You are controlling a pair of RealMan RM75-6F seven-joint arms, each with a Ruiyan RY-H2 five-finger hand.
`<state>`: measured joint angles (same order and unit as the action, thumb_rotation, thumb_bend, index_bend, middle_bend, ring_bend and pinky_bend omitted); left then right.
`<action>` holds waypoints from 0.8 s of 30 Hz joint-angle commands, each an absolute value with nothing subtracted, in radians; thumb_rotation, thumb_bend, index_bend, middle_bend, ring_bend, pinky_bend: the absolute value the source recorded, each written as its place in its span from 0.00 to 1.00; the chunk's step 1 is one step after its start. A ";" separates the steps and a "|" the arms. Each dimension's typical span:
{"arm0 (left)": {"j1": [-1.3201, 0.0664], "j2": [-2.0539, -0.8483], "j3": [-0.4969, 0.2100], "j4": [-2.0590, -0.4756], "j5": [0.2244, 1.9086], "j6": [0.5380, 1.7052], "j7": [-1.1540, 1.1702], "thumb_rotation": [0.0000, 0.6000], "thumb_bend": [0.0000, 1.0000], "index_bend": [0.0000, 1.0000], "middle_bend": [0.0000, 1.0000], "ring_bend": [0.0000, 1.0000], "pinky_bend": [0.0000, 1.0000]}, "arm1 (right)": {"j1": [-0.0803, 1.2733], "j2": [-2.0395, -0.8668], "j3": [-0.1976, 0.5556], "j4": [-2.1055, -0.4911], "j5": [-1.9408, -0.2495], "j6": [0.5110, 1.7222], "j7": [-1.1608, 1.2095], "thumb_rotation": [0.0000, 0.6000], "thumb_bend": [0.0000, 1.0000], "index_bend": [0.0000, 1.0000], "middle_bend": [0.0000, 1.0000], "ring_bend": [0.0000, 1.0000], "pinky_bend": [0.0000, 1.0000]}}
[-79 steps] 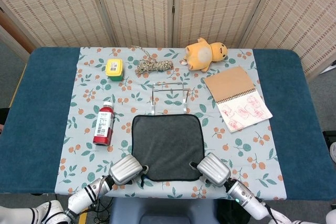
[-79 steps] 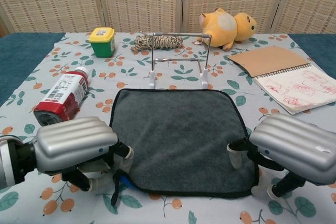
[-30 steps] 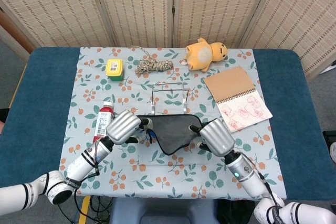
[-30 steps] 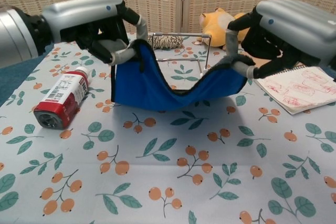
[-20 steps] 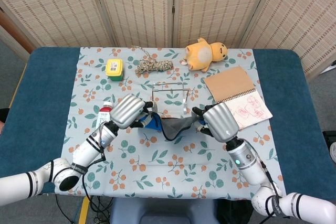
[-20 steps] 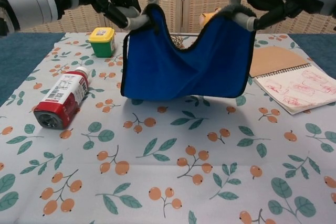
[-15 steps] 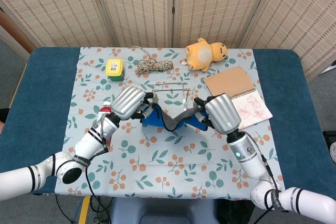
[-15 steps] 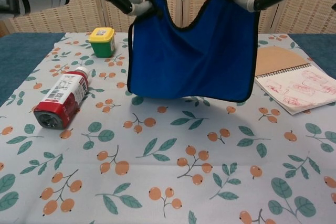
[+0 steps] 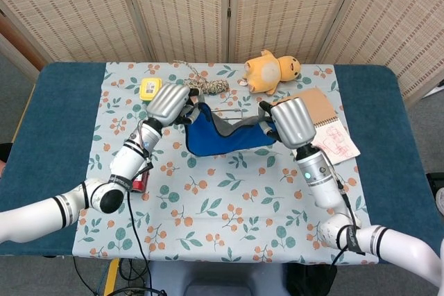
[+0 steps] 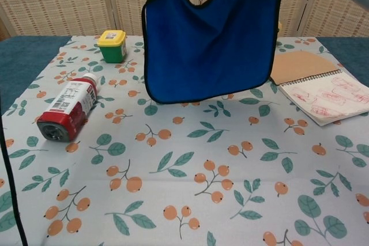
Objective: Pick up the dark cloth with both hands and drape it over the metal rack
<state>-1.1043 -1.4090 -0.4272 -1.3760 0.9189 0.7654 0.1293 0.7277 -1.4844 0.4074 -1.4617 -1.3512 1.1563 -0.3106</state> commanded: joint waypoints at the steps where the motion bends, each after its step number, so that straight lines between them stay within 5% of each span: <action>1: -1.137 -1.432 -0.423 -1.325 0.866 0.754 0.168 1.00 0.49 0.53 0.96 0.85 0.97 | 0.756 -1.505 0.423 -1.427 -1.319 1.139 -0.320 1.00 0.41 0.65 0.91 0.83 0.95; 24: -1.232 -1.529 -0.418 -1.019 0.721 0.714 0.239 1.00 0.49 0.53 0.95 0.85 0.97 | 0.905 -1.631 0.439 -1.173 -1.154 1.054 -0.353 1.00 0.41 0.65 0.91 0.83 0.95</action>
